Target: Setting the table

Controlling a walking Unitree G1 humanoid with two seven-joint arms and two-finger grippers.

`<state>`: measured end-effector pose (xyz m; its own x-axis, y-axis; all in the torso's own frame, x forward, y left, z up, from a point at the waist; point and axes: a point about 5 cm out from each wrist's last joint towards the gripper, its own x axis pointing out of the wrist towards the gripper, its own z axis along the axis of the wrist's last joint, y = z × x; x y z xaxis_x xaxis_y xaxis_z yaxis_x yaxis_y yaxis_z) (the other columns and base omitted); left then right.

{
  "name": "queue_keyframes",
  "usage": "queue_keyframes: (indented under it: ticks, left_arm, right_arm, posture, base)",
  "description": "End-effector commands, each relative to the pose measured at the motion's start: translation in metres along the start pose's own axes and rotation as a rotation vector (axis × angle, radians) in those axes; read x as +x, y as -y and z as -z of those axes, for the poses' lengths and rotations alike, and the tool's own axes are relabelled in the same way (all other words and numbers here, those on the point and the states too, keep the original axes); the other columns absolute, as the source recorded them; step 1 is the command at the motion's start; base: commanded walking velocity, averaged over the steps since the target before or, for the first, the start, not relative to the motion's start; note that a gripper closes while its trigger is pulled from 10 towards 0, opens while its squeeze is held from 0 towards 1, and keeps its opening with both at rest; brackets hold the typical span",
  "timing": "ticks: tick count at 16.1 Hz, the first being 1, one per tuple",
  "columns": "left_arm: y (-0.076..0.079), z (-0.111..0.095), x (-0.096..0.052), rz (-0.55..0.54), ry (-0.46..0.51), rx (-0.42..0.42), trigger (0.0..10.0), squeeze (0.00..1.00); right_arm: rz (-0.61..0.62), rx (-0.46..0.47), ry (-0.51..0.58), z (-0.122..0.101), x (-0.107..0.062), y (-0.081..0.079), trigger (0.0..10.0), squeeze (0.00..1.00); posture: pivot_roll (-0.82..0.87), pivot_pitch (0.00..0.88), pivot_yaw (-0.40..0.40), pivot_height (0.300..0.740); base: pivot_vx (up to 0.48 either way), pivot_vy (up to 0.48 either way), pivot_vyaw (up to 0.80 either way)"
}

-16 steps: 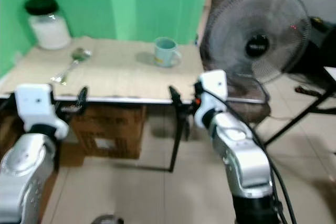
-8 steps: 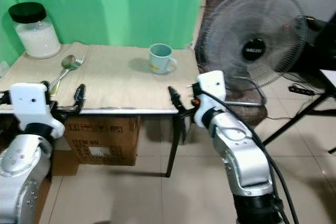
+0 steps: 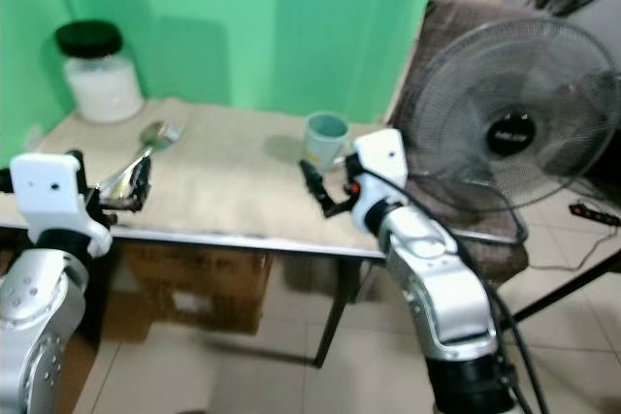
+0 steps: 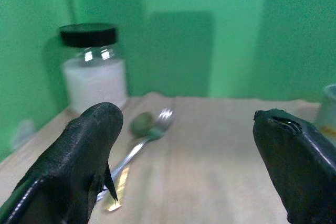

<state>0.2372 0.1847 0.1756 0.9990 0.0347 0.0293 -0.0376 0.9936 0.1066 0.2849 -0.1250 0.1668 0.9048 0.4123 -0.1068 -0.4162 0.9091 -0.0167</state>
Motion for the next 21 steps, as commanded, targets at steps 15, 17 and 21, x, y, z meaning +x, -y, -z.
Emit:
queue_keyframes:
  ticks: [15,17,21]
  left_arm:
    - [0.011,0.001,-0.001,0.112,-0.023,0.038,10.0,1.00]
    - [0.013,0.000,0.000,0.124,-0.019,0.039,10.0,1.00]
    - [0.017,-0.002,0.002,0.142,-0.014,0.053,10.0,0.89]
  right_arm:
    - [0.059,0.077,0.044,0.004,-0.005,0.001,10.0,0.00]
    - [0.076,0.086,0.048,0.005,-0.006,0.001,10.0,0.00]
    - [0.103,0.096,0.070,0.003,-0.010,0.003,10.0,0.00]
  posture:
    - [0.12,0.000,-0.032,0.740]
    - [0.11,0.000,-0.020,0.740]
    - [0.11,0.000,-0.010,0.740]
  base:
    - [0.336,0.000,0.00]
    - [0.337,0.000,0.00]
    - [0.167,0.000,0.00]
